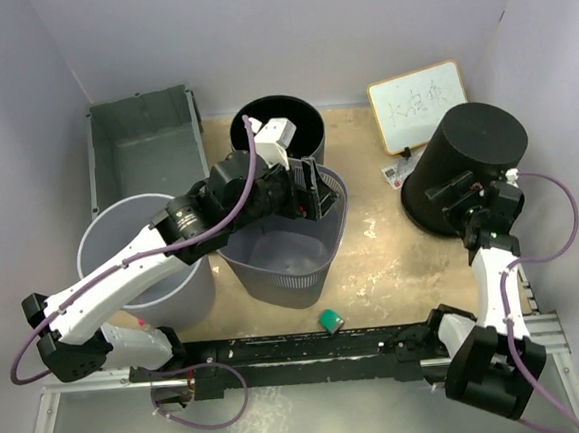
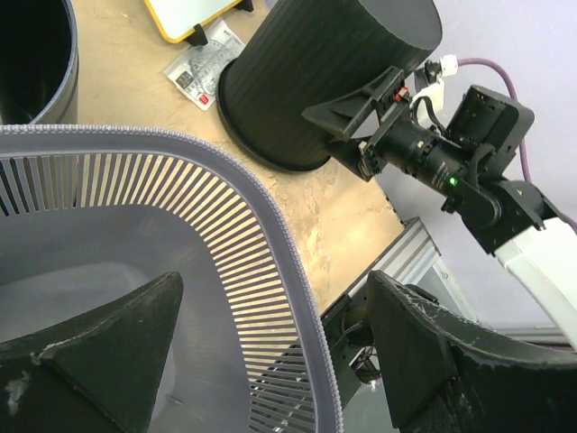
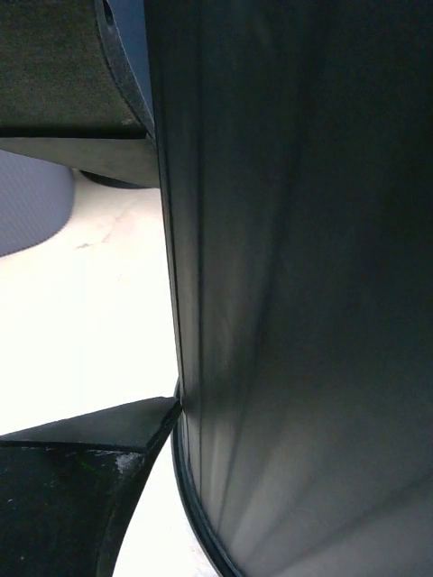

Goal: Turn the large container upside down

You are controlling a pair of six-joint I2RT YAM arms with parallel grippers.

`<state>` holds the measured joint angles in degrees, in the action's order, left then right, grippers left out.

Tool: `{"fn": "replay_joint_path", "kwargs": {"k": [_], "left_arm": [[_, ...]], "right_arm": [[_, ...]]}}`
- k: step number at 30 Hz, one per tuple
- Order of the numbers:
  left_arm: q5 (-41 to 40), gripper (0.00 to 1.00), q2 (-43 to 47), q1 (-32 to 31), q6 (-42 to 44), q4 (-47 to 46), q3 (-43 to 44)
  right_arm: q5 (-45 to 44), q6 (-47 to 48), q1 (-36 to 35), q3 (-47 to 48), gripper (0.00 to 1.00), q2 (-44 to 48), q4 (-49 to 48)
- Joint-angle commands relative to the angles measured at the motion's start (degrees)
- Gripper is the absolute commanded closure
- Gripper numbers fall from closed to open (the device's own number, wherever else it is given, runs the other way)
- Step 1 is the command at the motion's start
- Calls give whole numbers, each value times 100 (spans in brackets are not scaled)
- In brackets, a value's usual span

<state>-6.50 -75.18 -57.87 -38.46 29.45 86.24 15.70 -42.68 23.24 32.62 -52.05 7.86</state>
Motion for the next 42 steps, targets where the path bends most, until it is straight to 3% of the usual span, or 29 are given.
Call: {"fn": "replay_joint_path", "kwargs": {"k": [1, 5, 13, 15, 19, 25, 32, 35, 38, 42], "left_arm": [[-84, 21, 296, -57, 33, -104, 294], [51, 21, 347, -71, 91, -203, 385], [194, 21, 394, -93, 184, -285, 379], [202, 21, 438, -93, 201, -283, 360], [177, 21, 520, -102, 223, -261, 308], [96, 21, 569, -102, 299, -115, 352], [-36, 20, 673, -102, 365, 115, 440], [-83, 20, 704, -102, 374, 170, 434], [-82, 20, 742, -102, 345, 105, 346], [17, 20, 674, -102, 331, 1, 315]], "right_arm": [[-561, 504, -21, 769, 0, -300, -102], [-821, 744, -13, 617, 0, -11, 281], [-947, 954, -13, -360, 0, 1516, 1192], [-1464, 864, -13, -449, 0, 1422, 1583], [-1545, 416, -13, -258, 0, 1044, 1705], [-2256, -269, -13, 25, 0, 419, 1128], [-2980, -101, -5, 494, 0, -319, 332], [-3051, -70, -5, 727, 0, -482, 536], [-3161, -245, -9, 779, 0, -194, 968], [-2603, -87, -13, 467, 0, 877, 907]]}}
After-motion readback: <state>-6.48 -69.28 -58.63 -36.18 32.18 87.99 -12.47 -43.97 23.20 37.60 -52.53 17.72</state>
